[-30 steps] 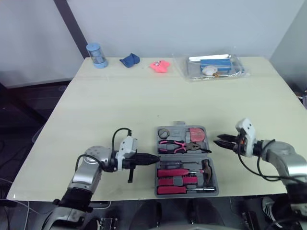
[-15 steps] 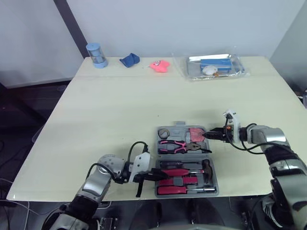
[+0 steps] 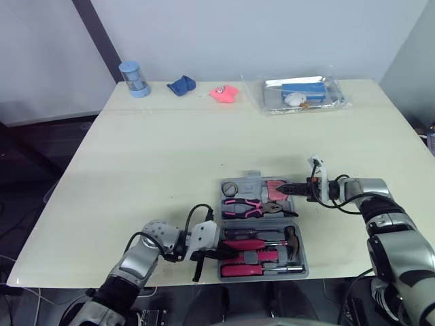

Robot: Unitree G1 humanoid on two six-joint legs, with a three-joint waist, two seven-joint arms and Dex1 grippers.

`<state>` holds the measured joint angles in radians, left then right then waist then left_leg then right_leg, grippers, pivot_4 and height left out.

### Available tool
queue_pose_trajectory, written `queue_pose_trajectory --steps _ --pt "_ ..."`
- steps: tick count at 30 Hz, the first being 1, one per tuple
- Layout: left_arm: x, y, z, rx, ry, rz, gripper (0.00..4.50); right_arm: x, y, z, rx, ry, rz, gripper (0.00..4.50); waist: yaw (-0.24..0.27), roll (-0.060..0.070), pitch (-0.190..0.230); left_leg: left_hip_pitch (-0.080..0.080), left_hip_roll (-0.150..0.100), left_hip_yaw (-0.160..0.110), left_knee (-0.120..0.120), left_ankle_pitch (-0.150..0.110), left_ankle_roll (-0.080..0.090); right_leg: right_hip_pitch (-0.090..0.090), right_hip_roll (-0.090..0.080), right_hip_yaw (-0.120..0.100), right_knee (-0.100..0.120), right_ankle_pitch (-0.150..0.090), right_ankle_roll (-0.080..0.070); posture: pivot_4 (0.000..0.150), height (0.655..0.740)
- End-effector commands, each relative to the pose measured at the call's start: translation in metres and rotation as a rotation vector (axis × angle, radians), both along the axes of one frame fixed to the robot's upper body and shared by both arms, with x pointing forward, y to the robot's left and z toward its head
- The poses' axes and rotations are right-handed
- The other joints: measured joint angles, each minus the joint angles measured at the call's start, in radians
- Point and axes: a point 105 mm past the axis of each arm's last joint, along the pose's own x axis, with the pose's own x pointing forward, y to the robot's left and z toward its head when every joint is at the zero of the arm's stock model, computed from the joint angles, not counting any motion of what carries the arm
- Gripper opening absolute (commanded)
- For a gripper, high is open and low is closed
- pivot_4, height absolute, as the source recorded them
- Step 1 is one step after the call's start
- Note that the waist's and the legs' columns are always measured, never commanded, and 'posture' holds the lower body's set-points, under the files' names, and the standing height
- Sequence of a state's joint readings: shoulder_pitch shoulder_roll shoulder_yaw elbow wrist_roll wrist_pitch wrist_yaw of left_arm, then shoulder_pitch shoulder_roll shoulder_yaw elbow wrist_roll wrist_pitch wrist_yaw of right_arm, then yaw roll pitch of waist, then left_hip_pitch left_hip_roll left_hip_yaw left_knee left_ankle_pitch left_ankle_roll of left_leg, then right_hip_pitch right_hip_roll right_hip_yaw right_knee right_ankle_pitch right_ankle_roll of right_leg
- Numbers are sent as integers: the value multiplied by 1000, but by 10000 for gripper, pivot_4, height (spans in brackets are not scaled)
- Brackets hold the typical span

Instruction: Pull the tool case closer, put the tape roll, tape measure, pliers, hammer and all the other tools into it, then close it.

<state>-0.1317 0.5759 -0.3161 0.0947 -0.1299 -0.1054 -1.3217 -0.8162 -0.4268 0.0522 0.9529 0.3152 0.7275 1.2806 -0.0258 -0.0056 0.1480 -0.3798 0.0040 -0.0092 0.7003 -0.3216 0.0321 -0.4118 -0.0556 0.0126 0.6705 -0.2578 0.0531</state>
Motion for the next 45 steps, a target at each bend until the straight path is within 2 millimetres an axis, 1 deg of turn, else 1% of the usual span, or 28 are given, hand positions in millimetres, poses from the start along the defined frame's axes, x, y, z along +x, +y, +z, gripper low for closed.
queue_pose_trajectory --steps 1,4,8,10,12,18,20,22,23,24,25,26,28,29,30,31,32,34,35,36,38,39,40,41,42,43,44,45 --pt "-2 5 -5 20 14 14 0 4 6 22 109 -41 16 44866 -4 0 0 0 0 0 0 0 0 0 -1 0 0 0 0 1500 7400" --pt "-1 5 -5 16 15 18 0 3 7 27 142 -44 30 44866 -8 1 0 0 0 0 0 0 0 0 -3 0 0 0 0 1500 7400" --pt "3 3 0 -31 19 44 0 -2 8 40 209 -50 65 44866 -11 1 1 -1 0 0 0 0 0 -1 -3 0 0 0 0 1500 7400" --pt "3 1 5 -73 29 52 0 -7 10 49 253 -60 97 44866 -12 1 1 -1 0 0 0 0 0 -1 -4 0 0 0 0 1500 7400" --pt "4 2 5 -80 28 62 0 -14 12 58 290 -68 134 44866 -12 1 1 -1 0 -1 -1 0 0 -1 -4 1 0 0 0 1500 7400" --pt "7 4 8 -108 18 108 0 -48 19 76 348 -86 255 44866 -8 2 1 -3 0 -2 -1 0 0 -1 -6 0 -1 0 0 1500 7400" --pt "8 6 14 -144 16 127 0 -61 19 82 364 -93 292 44866 -7 2 1 -3 0 -3 -1 0 0 -1 -7 0 -1 0 0 1500 7400" --pt "3 13 28 -209 17 144 0 -78 18 87 373 -93 334 44866 -6 2 1 -3 0 -3 -1 0 0 -1 -7 -1 -1 0 0 1500 7400" --pt "-2 17 35 -240 26 144 0 -86 17 88 371 -92 353 44866 -6 2 1 -4 0 -4 -1 0 0 -1 -7 -1 -2 0 0 1500 7400" --pt "-11 25 44 -267 46 135 0 -95 15 90 371 -88 372 44866 -7 2 1 -4 0 -5 -1 0 0 -1 -7 -2 -4 0 0 1500 7400" --pt "-24 37 52 -272 82 124 0 -105 13 91 359 -83 388 44866 -8 2 1 -5 0 -6 -2 -1 0 -1 -8 -2 -5 0 0 1500 7400" --pt "-34 45 58 -271 110 112 0 -111 11 92 351 -79 399 44866 -10 2 1 -5 0 -6 -3 -1 0 -1 -8 -3 -6 0 0 1500 7400" --pt "-58 72 66 -228 195 137 0 -130 3 87 286 -67 416 44866 -9 3 2 -5 0 -7 -5 -1 0 -1 -9 -3 -8 0 0 1500 7400" --pt "-64 92 67 -190 206 199 0 -139 -4 79 231 -71 398 44866 -8 3 2 -5 -1 -6 -6 -1 0 -1 -11 -3 -8 0 0 1500 7400" --pt "-68 106 68 -163 210 242 0 -145 -9 74 192 -74 386 44866 -4 3 1 -5 -1 -7 -9 -1 0 -1 -11 -4 -11 0 0 1500 7400" --pt "-66 116 70 -158 196 299 0 -150 -14 70 162 -81 367 44866 1 4 2 -3 -2 -7 -14 -1 0 -1 -13 -5 -14 0 -1 1500 7400" --pt "-55 128 74 -166 154 397 0 -150 -21 65 109 -127 311 44866 15 6 3 -3 -2 -7 -14 -1 0 -1 -13 -6 -14 0 -1 1500 7400" --pt "-38 142 80 -188 82 515 0 -152 -30 58 28 -213 234 44866 31 7 3 -4 -3 -8 -14 0 0 -1 -15 -8 -13 0 -1 1500 7400" --pt "-32 146 83 -190 42 542 5324 -151 -36 55 -29 -276 192 45000 39 6 3 -3 -4 -9 -13 0 0 0 -15 -9 -13 0 0 1500 7400" --pt "-25 148 85 -176 -23 568 7194 -150 -44 50 -110 -350 146 45000 43 6 3 -3 -4 -9 -13 0 0 1 -14 -9 -13 0 0 1500 7400" --pt "-20 143 85 -158 -57 568 17971 -148 -63 48 -248 -508 36 45000 41 4 2 -3 -5 -10 -12 0 0 2 -13 -10 -13 0 0 1500 7400" --pt "-18 140 85 -152 -65 572 21208 -150 -71 49 -297 -573 -1 45000 40 4 2 -3 -6 -10 -12 0 0 2 -13 -11 -13 0 0 1500 7400" --pt "-18 138 84 -147 -70 573 24585 -152 -76 49 -332 -609 -19 45000 40 4 2 -3 -6 -9 -13 0 0 2 -13 -11 -13 0 0 1500 7400" --pt "-17 137 84 -146 -76 574 29295 -156 -81 47 -377 -645 -22 45000 38 4 2 -3 -7 -9 -13 0 -1 2 -12 -12 -13 0 0 1500 7400" --pt "-17 136 83 -144 -79 575 35262 -158 -84 45 -406 -667 -20 45000 37 4 2 -3 -7 -8 -13 2 -4 2 -10 -12 -13 0 0 1500 7400" --pt "-16 136 82 -137 -72 584 36758 -162 -86 42 -425 -671 -18 45000 33 3 2 -3 -7 -8 -13 2 -4 2 -10 -12 -13 0 0 1500 7400" --pt "-16 136 81 -132 -67 592 41855 -165 -88 40 -434 -674 -17 45000 31 3 2 -2 -6 -7 -13 2 -4 2 -8 -10 -13 0 0 1500 7400" --pt "-15 135 80 -136 -64 593 44116 -166 -93 37 -455 -687 -31 45000 29 3 2 -1 -6 -7 -13 2 -4 2 -7 -10 -12 0 0 1500 7400"
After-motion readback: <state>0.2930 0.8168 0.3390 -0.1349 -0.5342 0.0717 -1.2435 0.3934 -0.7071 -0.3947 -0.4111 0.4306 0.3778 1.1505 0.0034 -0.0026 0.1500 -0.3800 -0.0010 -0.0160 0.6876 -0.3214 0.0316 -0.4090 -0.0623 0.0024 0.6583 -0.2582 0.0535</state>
